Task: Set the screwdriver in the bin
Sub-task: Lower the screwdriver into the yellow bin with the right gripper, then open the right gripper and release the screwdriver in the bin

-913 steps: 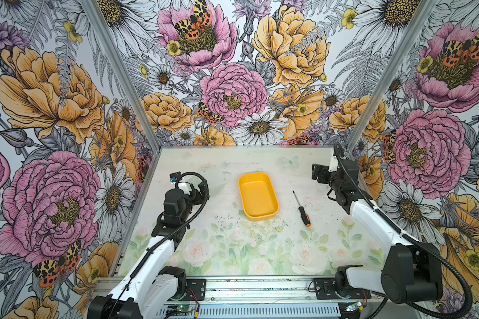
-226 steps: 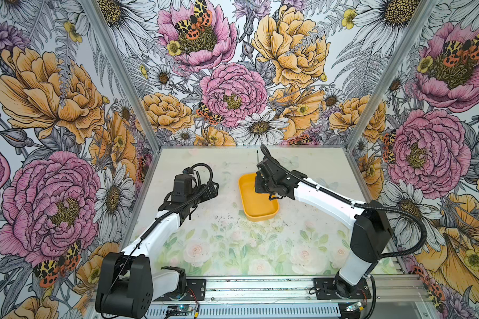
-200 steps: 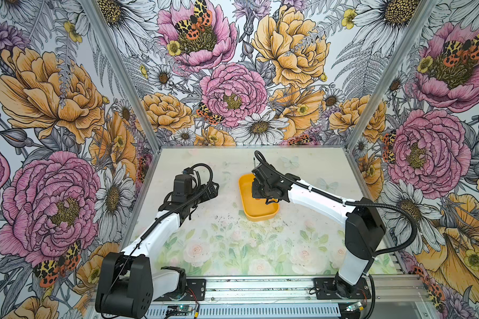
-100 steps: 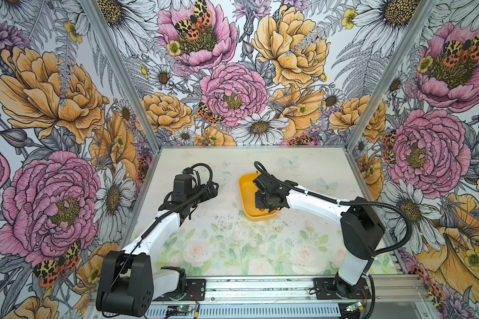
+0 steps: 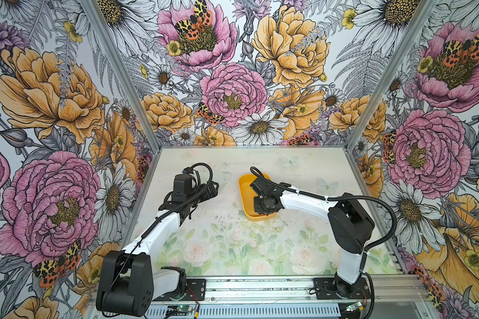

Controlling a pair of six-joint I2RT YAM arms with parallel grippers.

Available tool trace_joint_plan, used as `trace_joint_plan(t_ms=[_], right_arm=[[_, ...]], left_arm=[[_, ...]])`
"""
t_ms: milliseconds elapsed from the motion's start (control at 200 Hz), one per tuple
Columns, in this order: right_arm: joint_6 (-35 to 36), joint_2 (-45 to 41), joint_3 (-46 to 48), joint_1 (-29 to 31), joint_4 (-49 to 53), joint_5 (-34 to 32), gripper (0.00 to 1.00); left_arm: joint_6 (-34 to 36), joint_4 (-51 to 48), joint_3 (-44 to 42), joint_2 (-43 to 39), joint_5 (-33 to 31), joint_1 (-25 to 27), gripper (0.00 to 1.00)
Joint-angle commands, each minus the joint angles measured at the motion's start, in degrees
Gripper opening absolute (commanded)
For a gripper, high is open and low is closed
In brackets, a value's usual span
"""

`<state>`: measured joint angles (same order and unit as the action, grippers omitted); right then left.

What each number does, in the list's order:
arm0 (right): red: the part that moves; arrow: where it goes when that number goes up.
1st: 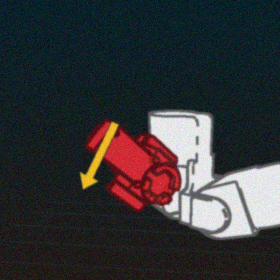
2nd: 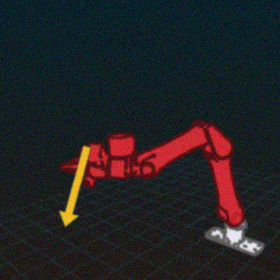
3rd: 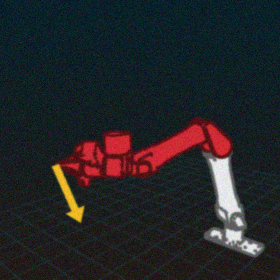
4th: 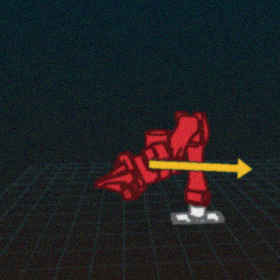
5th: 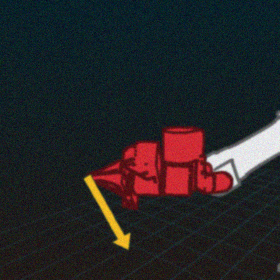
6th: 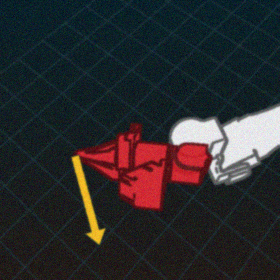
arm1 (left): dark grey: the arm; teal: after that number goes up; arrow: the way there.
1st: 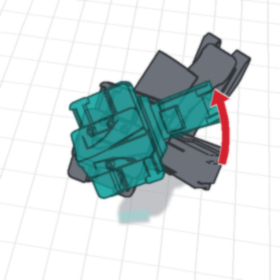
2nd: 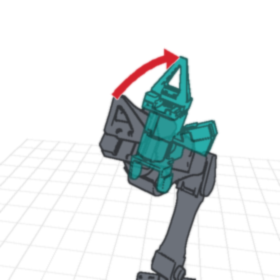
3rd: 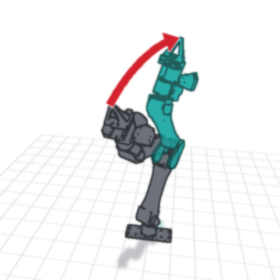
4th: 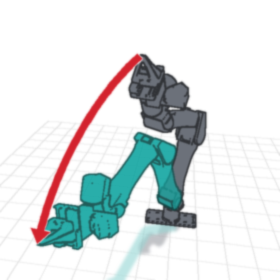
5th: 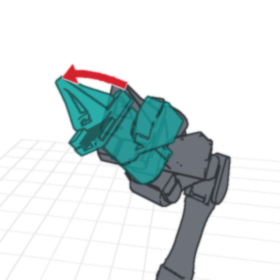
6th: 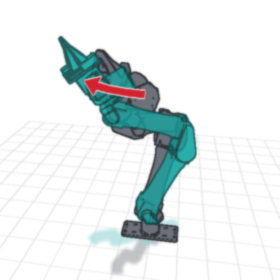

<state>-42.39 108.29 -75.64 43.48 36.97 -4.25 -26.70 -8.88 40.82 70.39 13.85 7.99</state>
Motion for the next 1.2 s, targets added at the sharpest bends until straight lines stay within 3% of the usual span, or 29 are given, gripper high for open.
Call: trace_joint_plan(t_ms=[0, 305, 465, 675, 1046, 1196], right_arm=[[0.86, 1.42, -2.71, 0.16, -1.00, 0.45, 0.00], [2.82, 4.32, -4.21, -0.07, -0.76, 2.13, 0.00], [3.15, 4.74, -4.35, -0.28, -0.63, 1.84, 0.17], [3.00, 4.34, -4.08, -0.33, -0.45, 1.35, 0.47], [4.71, 1.59, -6.14, -0.75, 2.20, 0.39, 0.59], [9.46, -1.88, -6.72, -1.53, 3.70, 2.02, 0.66]], left_arm=[[-0.29, 1.49, -0.68, -0.43, 1.24, -0.43, 0.99], [-0.12, 1.40, -1.14, -0.78, 1.30, -0.61, 0.99], [0.00, 1.41, -1.17, -0.78, 1.32, -0.62, 0.99], [-0.03, 1.41, -1.30, -0.76, 1.43, -0.61, 0.99], [-0.02, 1.54, -1.75, -2.87, 1.57, -0.53, 0.99], [1.31, 1.97, -1.53, -3.08, 0.01, -0.59, 0.99]])
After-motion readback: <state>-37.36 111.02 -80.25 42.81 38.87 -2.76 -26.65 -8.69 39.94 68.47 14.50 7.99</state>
